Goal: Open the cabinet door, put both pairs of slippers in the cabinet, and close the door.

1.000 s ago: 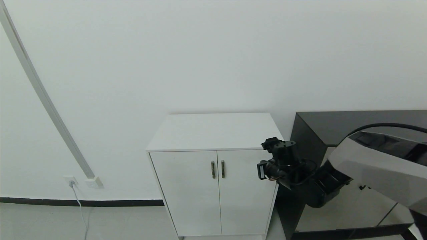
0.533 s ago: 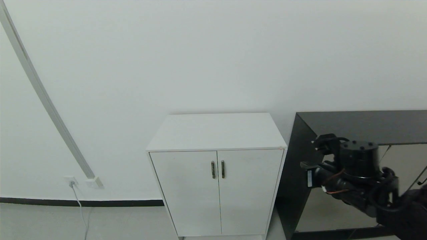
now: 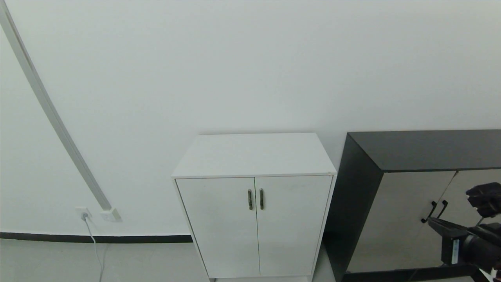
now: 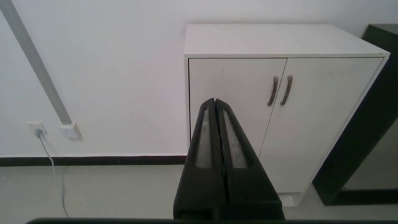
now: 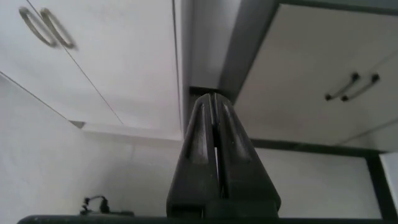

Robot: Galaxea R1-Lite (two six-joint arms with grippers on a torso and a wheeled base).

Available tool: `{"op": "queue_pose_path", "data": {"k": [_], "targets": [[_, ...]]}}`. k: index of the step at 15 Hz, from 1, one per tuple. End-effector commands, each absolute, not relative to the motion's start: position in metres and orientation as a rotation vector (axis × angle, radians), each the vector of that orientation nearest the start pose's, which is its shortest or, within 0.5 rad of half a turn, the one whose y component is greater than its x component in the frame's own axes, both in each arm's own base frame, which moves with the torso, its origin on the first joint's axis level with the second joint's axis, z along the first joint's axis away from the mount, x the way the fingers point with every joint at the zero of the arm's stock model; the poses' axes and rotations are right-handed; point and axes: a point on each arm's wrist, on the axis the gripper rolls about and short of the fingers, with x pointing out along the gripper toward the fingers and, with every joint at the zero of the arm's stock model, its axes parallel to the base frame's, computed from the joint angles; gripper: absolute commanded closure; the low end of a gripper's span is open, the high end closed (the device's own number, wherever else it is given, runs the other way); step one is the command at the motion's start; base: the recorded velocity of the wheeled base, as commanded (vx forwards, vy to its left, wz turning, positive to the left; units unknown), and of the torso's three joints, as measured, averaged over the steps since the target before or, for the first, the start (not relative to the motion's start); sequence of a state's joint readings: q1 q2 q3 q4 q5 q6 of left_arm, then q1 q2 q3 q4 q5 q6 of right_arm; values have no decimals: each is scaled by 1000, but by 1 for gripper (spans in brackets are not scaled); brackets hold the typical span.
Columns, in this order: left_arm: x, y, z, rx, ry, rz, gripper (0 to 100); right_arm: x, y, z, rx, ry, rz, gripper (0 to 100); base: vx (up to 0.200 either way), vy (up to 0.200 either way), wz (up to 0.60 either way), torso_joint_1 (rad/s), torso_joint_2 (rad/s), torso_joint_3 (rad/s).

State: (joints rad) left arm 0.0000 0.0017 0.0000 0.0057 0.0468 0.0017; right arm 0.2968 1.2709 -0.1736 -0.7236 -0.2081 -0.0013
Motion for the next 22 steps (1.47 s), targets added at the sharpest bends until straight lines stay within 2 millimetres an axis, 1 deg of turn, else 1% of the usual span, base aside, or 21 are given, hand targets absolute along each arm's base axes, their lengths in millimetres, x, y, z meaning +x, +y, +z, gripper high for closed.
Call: {"op": "queue_pose_path", "data": {"k": [1, 3, 4, 5, 9, 11, 14, 19, 22], "targets": [[-23, 1, 75, 2, 6, 48, 100, 111, 28, 140, -91, 313, 94, 100, 0, 0, 0, 0, 0, 0], [-23, 1, 75, 2, 8, 48, 100, 91, 22, 140, -107, 320, 112, 100, 0, 0, 0, 0, 0, 0], [-23, 1, 75, 2, 6, 48, 100, 85, 21, 139, -111, 327, 112, 100, 0, 0, 0, 0, 0, 0], [-23, 1, 75, 2, 6, 48, 100, 73, 18, 136, -116, 350, 132, 100, 0, 0, 0, 0, 0, 0], [-23, 1, 75, 2, 6, 48, 100, 51, 13, 129, -109, 361, 184, 100, 0, 0, 0, 0, 0, 0], [-23, 1, 75, 2, 6, 48, 100, 40, 10, 116, -115, 398, 198, 100, 0, 0, 0, 0, 0, 0], [-23, 1, 75, 2, 6, 48, 100, 29, 7, 106, -114, 413, 225, 100, 0, 0, 0, 0, 0, 0], [-23, 1, 75, 2, 8, 48, 100, 24, 5, 99, -112, 415, 226, 100, 0, 0, 0, 0, 0, 0], [-23, 1, 75, 0, 8, 48, 100, 20, 5, 91, -114, 427, 231, 100, 0, 0, 0, 0, 0, 0]]}}
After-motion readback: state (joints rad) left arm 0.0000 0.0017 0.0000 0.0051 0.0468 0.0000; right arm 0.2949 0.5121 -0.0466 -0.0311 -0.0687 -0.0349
